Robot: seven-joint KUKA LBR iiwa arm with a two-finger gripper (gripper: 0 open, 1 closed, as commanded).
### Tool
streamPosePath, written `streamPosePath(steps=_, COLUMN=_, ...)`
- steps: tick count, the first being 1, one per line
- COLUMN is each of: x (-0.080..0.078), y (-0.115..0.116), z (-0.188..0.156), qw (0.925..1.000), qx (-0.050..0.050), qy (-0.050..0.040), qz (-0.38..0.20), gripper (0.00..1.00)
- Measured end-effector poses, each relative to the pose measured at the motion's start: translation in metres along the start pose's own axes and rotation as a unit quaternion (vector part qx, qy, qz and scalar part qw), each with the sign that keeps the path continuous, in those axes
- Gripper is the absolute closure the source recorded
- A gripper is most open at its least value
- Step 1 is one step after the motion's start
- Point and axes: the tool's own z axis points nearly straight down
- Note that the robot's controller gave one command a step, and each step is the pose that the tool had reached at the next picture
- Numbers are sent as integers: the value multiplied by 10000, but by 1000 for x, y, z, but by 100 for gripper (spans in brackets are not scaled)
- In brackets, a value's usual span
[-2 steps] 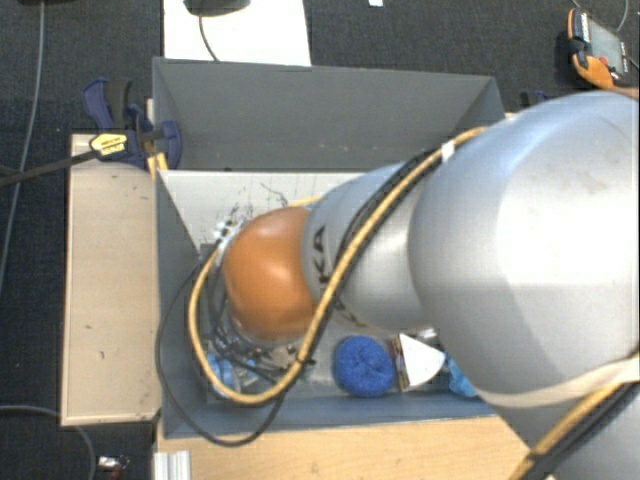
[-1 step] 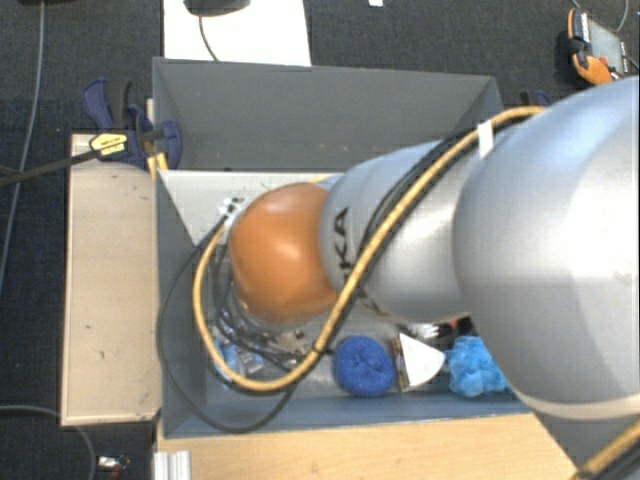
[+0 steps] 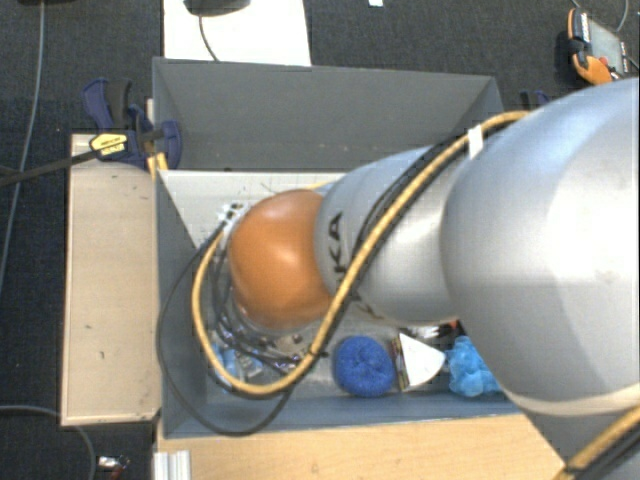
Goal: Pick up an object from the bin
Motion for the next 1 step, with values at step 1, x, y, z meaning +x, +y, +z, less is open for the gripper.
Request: streamPosePath(steps=1, x=0, y=0, z=-18, qw=10000, qx=-1, qy=-5, qz=21, gripper=100)
